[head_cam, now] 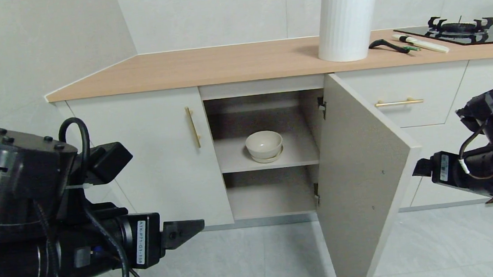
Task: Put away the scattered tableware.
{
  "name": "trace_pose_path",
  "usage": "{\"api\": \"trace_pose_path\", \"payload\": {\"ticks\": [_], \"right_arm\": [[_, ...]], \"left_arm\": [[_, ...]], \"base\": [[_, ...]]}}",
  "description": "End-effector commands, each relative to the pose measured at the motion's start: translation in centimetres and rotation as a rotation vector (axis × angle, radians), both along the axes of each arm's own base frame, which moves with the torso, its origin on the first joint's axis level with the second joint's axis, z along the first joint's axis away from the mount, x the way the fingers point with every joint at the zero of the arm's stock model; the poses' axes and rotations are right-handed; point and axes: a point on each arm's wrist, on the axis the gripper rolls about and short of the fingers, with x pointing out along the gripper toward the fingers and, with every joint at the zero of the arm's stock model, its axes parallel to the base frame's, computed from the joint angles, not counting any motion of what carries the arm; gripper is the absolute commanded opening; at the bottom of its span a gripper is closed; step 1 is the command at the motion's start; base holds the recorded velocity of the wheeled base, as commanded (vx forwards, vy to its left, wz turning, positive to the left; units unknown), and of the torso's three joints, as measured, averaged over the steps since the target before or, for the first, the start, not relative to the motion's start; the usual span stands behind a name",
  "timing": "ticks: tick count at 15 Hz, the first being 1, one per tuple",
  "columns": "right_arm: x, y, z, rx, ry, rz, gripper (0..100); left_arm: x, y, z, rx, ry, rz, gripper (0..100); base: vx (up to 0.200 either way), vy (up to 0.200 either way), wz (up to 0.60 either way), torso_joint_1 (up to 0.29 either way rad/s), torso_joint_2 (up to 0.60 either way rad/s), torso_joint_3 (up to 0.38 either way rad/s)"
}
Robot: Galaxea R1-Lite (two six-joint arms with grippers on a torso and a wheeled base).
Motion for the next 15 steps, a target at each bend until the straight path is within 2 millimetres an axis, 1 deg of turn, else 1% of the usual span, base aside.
{"api": "trace_pose_path", "payload": {"ticks": [1, 4, 6, 7, 10, 11, 13, 15], "right_arm": [[0.3, 2.7, -0.6, 0.002, 0.005, 0.096, 100], [1.0, 5.7, -0.6, 0.015, 0.005, 0.222, 100], [1.7, 7.0, -0.3, 0.017, 0.003, 0.33, 100], [2.1, 7.3, -0.2, 0.017, 0.001, 0.355, 100], [4.7, 9.0, 0.2, 0.021, -0.023, 0.448, 100], [5.1, 9.2, 0.3, 0.025, -0.026, 0.459, 100], [6.7, 10.4, 0.2, 0.056, -0.037, 0.499, 100], [7.5, 10.9, -0.2, 0.056, -0.05, 0.516, 100]], "left_arm": [[0.0, 0.0, 0.1, -0.001, -0.001, 0.0, 100], [0.1, 0.0, 0.0, 0.001, 0.0, 0.001, 100], [-0.1, 0.0, 0.1, -0.003, -0.005, 0.001, 100], [-0.1, 0.1, 0.2, -0.005, -0.008, 0.001, 100], [-0.2, 0.2, 0.6, -0.004, -0.029, 0.016, 100], [-0.3, 0.3, 0.6, -0.004, -0.031, 0.019, 100], [-0.5, 0.4, 0.8, -0.008, -0.043, 0.022, 100], [-0.5, 0.4, 0.8, -0.009, -0.044, 0.022, 100]], "base": [[0.0, 0.0, 0.0, 0.0, 0.0, 0.0], [0.0, 0.0, 0.0, 0.0, 0.0, 0.0], [0.0, 0.0, 0.0, 0.0, 0.0, 0.0], [0.0, 0.0, 0.0, 0.0, 0.0, 0.0], [0.0, 0.0, 0.0, 0.0, 0.0, 0.0], [0.0, 0.0, 0.0, 0.0, 0.0, 0.0], [0.0, 0.0, 0.0, 0.0, 0.0, 0.0], [0.0, 0.0, 0.0, 0.0, 0.0, 0.0]]}}
